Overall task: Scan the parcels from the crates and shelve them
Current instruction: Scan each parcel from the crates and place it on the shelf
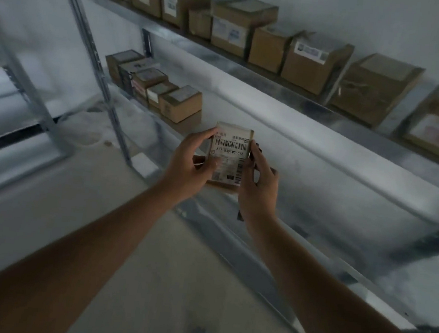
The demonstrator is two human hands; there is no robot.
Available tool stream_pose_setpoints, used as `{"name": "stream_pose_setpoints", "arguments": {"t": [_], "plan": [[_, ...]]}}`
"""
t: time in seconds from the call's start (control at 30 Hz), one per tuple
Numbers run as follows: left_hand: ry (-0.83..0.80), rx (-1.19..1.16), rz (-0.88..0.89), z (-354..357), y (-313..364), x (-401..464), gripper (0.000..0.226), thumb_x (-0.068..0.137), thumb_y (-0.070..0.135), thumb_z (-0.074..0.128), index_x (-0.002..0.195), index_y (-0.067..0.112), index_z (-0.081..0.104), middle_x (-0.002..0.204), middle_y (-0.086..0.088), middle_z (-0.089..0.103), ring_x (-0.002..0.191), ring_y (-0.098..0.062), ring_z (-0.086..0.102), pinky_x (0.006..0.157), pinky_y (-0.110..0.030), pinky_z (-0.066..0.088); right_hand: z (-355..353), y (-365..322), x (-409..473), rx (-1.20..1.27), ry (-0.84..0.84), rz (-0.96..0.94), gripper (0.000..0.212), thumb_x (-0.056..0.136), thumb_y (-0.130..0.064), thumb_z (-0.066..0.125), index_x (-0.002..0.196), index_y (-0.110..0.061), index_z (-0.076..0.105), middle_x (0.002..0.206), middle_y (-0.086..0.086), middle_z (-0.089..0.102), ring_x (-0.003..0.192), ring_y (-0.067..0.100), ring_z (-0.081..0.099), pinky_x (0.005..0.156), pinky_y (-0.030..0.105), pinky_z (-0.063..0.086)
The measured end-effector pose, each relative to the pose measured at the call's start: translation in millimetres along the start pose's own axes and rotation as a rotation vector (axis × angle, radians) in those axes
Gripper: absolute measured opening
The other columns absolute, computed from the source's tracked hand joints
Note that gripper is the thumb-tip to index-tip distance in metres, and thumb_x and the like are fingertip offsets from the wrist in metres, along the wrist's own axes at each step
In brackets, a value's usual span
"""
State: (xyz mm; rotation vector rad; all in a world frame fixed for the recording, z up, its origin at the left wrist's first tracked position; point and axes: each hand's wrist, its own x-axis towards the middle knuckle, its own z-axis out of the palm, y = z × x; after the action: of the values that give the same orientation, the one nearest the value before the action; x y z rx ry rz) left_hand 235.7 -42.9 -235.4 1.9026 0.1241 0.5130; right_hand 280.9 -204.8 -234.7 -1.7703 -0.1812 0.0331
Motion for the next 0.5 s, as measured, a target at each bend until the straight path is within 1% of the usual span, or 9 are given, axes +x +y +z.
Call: {"name": "stream_pose_setpoints", "arguments": {"t": [0.07,0.13,0.17,0.27,0.37,0.4,0.47,0.5], "plan": [[0.013,0.061,-0.012,-12.0,-14.6,26.8,0.058,0.102,0.019,0.069,0.155,0.026,0.046,0.146,-0.007,0.057,0.125,-0.027,0.066,0.088,-0.034,0.065,21.8,-1.5,25.2,-0.012,0.000,0.008,0.047,0.111,-0.026,0.052,0.156,-0.041,0.050,0.116,-0.004,0.046,0.096,-0.002,0.054,0.066,-0.002,0.045],[0.020,0.048,-0.047,-24.8,-31.2,52.2,0.058,0.102,0.019,0.069,0.154,0.027,0.046,0.146,-0.007,0.057,0.123,-0.025,0.067,0.085,-0.029,0.064,43.6,-1.5,49.5,-0.014,-0.018,0.018,0.047,0.111,-0.026,0.052,0.156,-0.041,0.050,0.116,-0.003,0.046,0.096,-0.001,0.054,0.066,-0.003,0.045],[0.016,0.032,-0.061,-31.4,-40.6,65.1,0.058,0.102,0.019,0.069,0.154,0.029,0.046,0.147,-0.007,0.056,0.123,-0.026,0.067,0.084,-0.028,0.064,55.0,-1.2,61.4,-0.011,-0.031,0.027,0.047,0.112,-0.025,0.052,0.156,-0.041,0.049,0.114,-0.005,0.046,0.096,-0.001,0.055,0.065,-0.003,0.045],[0.011,0.051,-0.092,-52.2,-70.1,99.8,0.058,0.101,0.025,0.069,0.152,0.036,0.044,0.149,-0.003,0.054,0.127,-0.028,0.064,0.087,-0.036,0.065,92.0,2.4,92.5,-0.024,-0.040,0.057,0.047,0.112,-0.027,0.051,0.157,-0.041,0.048,0.112,-0.008,0.045,0.096,-0.001,0.055,0.065,-0.003,0.044],[-0.024,0.024,-0.113,-75.6,-101.4,132.7,0.059,0.101,0.019,0.068,0.154,0.029,0.044,0.151,-0.004,0.051,0.126,-0.028,0.065,0.081,-0.030,0.065,133.8,7.4,119.5,-0.045,-0.025,0.078,0.046,0.113,-0.029,0.050,0.158,-0.040,0.048,0.116,-0.004,0.046,0.095,-0.002,0.054,0.065,-0.004,0.042],[-0.043,0.018,-0.109,-84.5,-113.4,144.6,0.059,0.101,0.019,0.069,0.154,0.027,0.045,0.152,-0.004,0.050,0.127,-0.029,0.064,0.083,-0.032,0.065,148.6,9.5,128.4,-0.059,-0.014,0.085,0.046,0.113,-0.030,0.050,0.158,-0.040,0.048,0.118,-0.001,0.048,0.095,-0.002,0.054,0.066,-0.004,0.042],[-0.090,0.026,-0.096,-103.5,-137.8,170.8,0.060,0.099,0.026,0.070,0.153,0.029,0.045,0.153,-0.001,0.050,0.132,-0.030,0.061,0.090,-0.043,0.064,178.4,13.9,145.8,-0.089,0.019,0.101,0.045,0.113,-0.032,0.050,0.157,-0.041,0.048,0.122,0.003,0.050,0.094,-0.004,0.052,0.066,-0.005,0.040],[-0.116,0.034,-0.098,-112.7,-149.9,183.9,0.061,0.098,0.027,0.070,0.153,0.030,0.045,0.153,0.000,0.050,0.134,-0.029,0.059,0.091,-0.047,0.064,193.5,16.2,154.0,-0.096,0.038,0.112,0.046,0.113,-0.031,0.049,0.157,-0.041,0.048,0.123,0.004,0.050,0.095,-0.005,0.050,0.066,-0.006,0.039]]}}
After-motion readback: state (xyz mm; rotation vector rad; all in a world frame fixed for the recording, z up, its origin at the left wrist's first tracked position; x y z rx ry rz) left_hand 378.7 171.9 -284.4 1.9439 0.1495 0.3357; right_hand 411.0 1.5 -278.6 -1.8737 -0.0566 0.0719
